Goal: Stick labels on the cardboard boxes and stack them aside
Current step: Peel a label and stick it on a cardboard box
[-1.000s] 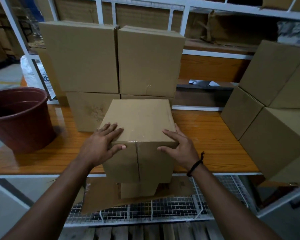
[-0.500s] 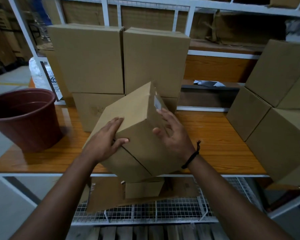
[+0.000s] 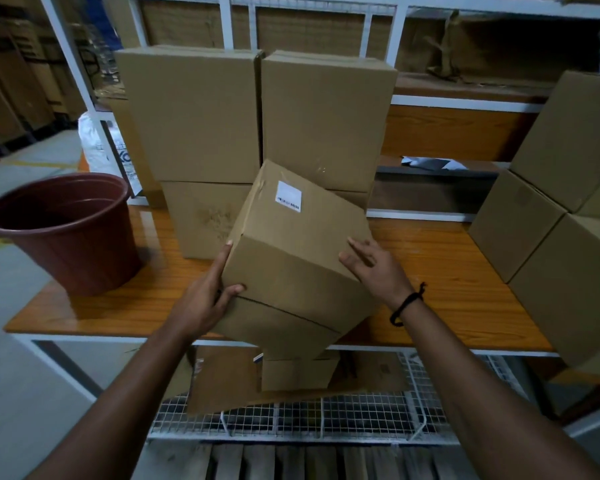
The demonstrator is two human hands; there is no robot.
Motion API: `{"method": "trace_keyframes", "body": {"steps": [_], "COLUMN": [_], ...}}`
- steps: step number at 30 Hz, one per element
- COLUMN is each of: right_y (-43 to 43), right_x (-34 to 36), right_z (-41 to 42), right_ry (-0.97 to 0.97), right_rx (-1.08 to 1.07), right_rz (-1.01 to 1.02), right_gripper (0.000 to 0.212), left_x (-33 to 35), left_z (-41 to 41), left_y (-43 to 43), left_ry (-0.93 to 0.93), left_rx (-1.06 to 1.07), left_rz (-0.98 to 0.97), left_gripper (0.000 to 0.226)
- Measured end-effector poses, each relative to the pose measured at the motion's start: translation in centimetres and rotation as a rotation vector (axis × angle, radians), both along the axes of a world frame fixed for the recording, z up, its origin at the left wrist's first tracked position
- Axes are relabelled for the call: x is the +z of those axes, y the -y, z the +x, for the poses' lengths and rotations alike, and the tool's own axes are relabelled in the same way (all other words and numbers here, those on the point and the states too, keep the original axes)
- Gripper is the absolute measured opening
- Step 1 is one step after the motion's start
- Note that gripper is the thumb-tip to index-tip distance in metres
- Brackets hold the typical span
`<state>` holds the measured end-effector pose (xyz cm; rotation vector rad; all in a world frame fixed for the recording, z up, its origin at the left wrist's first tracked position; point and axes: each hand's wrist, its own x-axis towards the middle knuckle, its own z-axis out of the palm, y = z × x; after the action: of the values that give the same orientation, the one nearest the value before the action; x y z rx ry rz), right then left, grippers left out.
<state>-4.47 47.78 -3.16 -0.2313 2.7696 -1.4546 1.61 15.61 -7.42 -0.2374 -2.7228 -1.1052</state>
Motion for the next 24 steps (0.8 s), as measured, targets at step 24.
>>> {"method": "trace_keyframes", "body": {"steps": [24], "right_y": [1.5], "right_x": [3.2], "right_z": [-1.0], "right_ry": [-0.063], "right_rx": [0.062], "right_rz": [0.647], "right_gripper": [0.064], "left_x": [0.8], "left_z": [0.1], "left_y": [0.0], "left_ry": [-0.025], "left_rx": [0.037], "left_rz": [0.153], "left_gripper": [0.056]}}
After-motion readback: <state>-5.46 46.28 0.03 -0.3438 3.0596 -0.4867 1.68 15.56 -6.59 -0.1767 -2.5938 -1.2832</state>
